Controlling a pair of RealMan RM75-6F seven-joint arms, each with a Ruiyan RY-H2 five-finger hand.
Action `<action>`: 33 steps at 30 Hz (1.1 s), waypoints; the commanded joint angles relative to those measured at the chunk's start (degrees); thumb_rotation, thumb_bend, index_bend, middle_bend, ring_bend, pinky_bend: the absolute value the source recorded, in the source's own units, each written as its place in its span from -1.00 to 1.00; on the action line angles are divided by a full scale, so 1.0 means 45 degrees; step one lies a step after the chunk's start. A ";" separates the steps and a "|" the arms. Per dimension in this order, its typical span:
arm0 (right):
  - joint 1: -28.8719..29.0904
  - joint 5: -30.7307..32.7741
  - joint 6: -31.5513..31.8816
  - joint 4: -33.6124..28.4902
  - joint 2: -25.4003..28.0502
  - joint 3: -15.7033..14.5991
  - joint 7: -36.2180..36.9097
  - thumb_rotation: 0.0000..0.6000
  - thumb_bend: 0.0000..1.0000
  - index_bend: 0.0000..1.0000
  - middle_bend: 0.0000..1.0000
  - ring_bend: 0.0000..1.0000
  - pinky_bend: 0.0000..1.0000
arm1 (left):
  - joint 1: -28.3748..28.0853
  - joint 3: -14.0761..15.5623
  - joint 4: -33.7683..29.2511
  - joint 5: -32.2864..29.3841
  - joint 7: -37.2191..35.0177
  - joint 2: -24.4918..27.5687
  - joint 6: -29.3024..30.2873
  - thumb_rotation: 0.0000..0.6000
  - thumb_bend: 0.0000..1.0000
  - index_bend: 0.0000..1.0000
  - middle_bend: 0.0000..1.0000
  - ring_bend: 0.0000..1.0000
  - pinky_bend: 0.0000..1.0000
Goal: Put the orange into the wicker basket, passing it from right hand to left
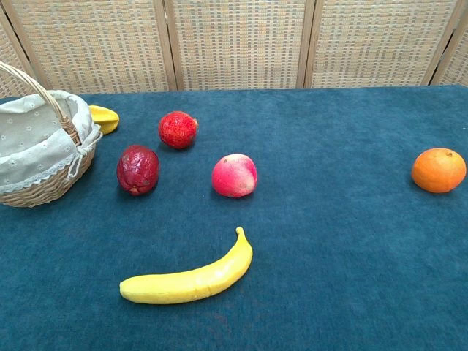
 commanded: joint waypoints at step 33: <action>0.7347 0.0675 -1.0206 0.5842 -0.3071 0.0489 0.4159 1.00 -1.00 -1.00 -1.00 -1.00 -1.00 | -0.0159 -0.0684 0.0380 -0.0863 0.0656 -0.0455 -0.0844 1.00 -1.00 -1.00 -1.00 -1.00 -1.00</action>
